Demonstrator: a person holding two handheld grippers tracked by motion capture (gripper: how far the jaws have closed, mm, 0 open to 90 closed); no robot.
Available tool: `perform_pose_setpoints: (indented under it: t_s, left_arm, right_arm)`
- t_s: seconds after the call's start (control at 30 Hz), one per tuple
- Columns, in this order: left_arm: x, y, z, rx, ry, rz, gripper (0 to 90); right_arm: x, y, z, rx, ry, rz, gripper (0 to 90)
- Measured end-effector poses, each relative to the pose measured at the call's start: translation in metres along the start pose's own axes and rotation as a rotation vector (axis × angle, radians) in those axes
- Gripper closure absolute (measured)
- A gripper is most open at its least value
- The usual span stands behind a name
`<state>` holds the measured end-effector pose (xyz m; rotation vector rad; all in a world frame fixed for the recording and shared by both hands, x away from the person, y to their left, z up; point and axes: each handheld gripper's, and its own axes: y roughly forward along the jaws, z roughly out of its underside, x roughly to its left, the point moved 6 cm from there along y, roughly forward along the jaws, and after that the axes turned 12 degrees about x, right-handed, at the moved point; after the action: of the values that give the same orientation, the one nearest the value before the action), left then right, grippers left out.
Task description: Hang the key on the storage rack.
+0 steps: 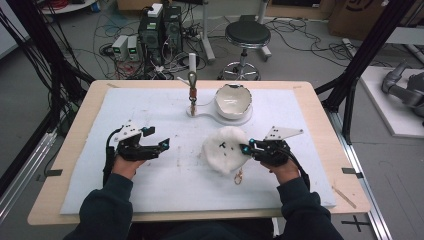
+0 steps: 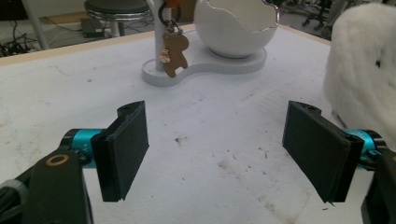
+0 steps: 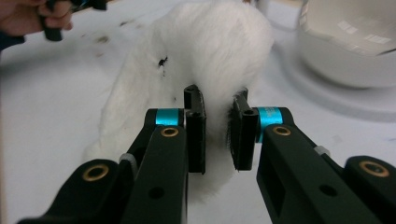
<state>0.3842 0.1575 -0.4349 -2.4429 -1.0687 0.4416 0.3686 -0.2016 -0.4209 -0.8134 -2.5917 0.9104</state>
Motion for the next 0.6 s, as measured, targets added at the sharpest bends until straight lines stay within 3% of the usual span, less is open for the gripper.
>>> perform_pose_setpoints:
  t_s: [0.03,0.07,0.13,0.2,0.23,0.33,0.37,0.47,0.5,0.6]
  left_arm:
    - [0.001,-0.001,0.000,-0.001,-0.003,-0.003,22.4]
    - [0.002,-0.001,0.001,-0.001,-0.006,-0.006,22.4]
    - [0.005,-0.004,0.001,-0.008,-0.013,-0.017,22.4]
    - [0.006,-0.004,0.001,-0.009,-0.015,-0.018,22.4]
    - [0.007,-0.005,0.002,-0.012,-0.017,-0.022,22.4]
    - [0.008,-0.006,0.001,-0.016,-0.020,-0.026,22.4]
    - [0.009,-0.006,0.001,-0.016,-0.018,-0.025,22.4]
    - [0.010,-0.006,0.001,-0.022,-0.023,-0.026,22.4]
    - [0.011,-0.006,0.001,-0.018,-0.023,-0.026,22.4]
    - [0.011,-0.006,0.001,-0.020,-0.026,-0.026,22.4]
  right_arm:
    - [-0.005,-0.007,-0.008,-0.021,-0.005,0.066,80.0]
    - [-0.005,-0.007,-0.008,-0.021,-0.005,0.066,80.0]
    - [-0.012,-0.015,-0.020,-0.048,-0.010,0.134,80.0]
    - [-0.014,-0.017,-0.022,-0.057,-0.008,0.152,80.0]
    - [-0.023,-0.022,-0.032,-0.077,0.007,0.181,80.0]
    - [-0.032,-0.026,-0.042,-0.098,0.022,0.210,79.9]
    - [-0.043,-0.030,-0.058,-0.111,0.012,0.258,79.9]
    - [-0.051,-0.034,-0.070,-0.122,0.005,0.295,79.9]
    - [-0.059,-0.038,-0.083,-0.127,-0.014,0.346,79.9]
    - [-0.069,-0.038,-0.092,-0.120,-0.044,0.397,79.8]
